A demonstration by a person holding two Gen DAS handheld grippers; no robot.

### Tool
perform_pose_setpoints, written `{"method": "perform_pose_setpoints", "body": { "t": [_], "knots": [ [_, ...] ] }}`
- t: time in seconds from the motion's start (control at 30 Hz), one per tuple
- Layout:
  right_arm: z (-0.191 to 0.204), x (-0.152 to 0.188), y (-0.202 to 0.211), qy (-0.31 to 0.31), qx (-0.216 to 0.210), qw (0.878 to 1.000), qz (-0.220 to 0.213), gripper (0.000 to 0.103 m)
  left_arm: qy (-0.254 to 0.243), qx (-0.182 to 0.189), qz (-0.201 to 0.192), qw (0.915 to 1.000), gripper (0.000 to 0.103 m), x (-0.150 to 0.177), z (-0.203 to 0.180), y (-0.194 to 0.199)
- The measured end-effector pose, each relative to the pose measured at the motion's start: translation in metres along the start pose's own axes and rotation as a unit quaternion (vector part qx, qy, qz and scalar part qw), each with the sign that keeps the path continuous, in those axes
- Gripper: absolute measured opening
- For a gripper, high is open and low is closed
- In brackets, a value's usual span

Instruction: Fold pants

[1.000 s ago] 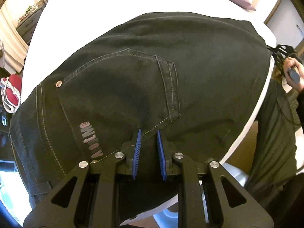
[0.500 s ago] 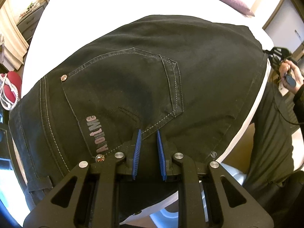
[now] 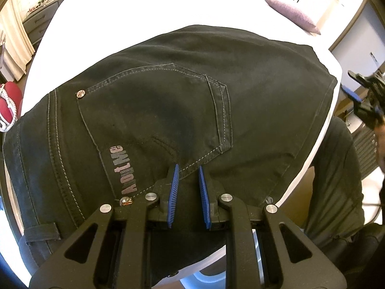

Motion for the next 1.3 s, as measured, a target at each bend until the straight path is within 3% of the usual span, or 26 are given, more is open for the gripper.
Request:
{"method": "perform_pose_setpoints", "body": {
  "t": [0.1,0.27,0.4,0.7,0.8,1.03,1.07,1.13,1.17,1.2,1.3],
  "knots": [
    [0.021,0.052,-0.044,0.000,-0.024,0.996,0.081,0.040,0.006,0.006,-0.007,0.9999,0.017,0.001,0.002,0.002],
    [0.023,0.097,-0.077,-0.016,-0.024,0.988,0.150,0.045,0.015,0.016,-0.013,0.9997,0.017,0.003,0.005,0.004],
    [0.024,0.106,-0.087,-0.023,-0.018,0.985,0.171,0.060,0.021,0.025,-0.017,0.9993,0.017,0.003,0.009,0.007],
    [0.024,0.120,-0.106,-0.013,-0.009,0.983,0.185,0.060,0.029,0.032,-0.021,0.9988,0.017,0.005,0.013,0.010],
    [0.018,0.123,-0.110,-0.041,-0.007,0.979,0.200,0.060,0.029,0.031,-0.021,0.9989,0.017,0.005,0.012,0.011],
    [0.014,0.121,-0.116,-0.044,-0.013,0.980,0.193,0.060,0.028,0.027,-0.020,0.9990,0.017,0.004,0.011,0.010],
    [0.014,0.120,-0.120,-0.046,-0.016,0.980,0.192,0.058,0.028,0.026,-0.020,0.9991,0.017,0.004,0.011,0.010],
    [0.014,0.118,-0.126,-0.050,-0.021,0.980,0.193,0.040,0.028,0.025,-0.019,0.9991,0.017,0.003,0.010,0.010],
    [0.013,0.119,-0.130,-0.043,-0.018,0.979,0.197,0.016,0.028,0.025,-0.019,0.9991,0.017,0.003,0.010,0.010],
    [0.011,0.119,-0.132,-0.036,-0.008,0.979,0.198,0.007,0.028,0.025,-0.018,0.9991,0.017,0.003,0.010,0.010],
    [0.006,0.120,-0.133,-0.028,0.008,0.980,0.198,0.004,0.024,0.024,-0.015,0.9993,0.017,0.003,0.009,0.010]
  ]
}}
Point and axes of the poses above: each gripper's, at about its wrist camera, not at the fingertips, and y roughly against the way its jaws point, z to its left, x to its underside, the point moved 9 cm from there along -y, roughly the way its jaws point, and after that the axes turned 8 degrees about x, right-handed, at the moved point
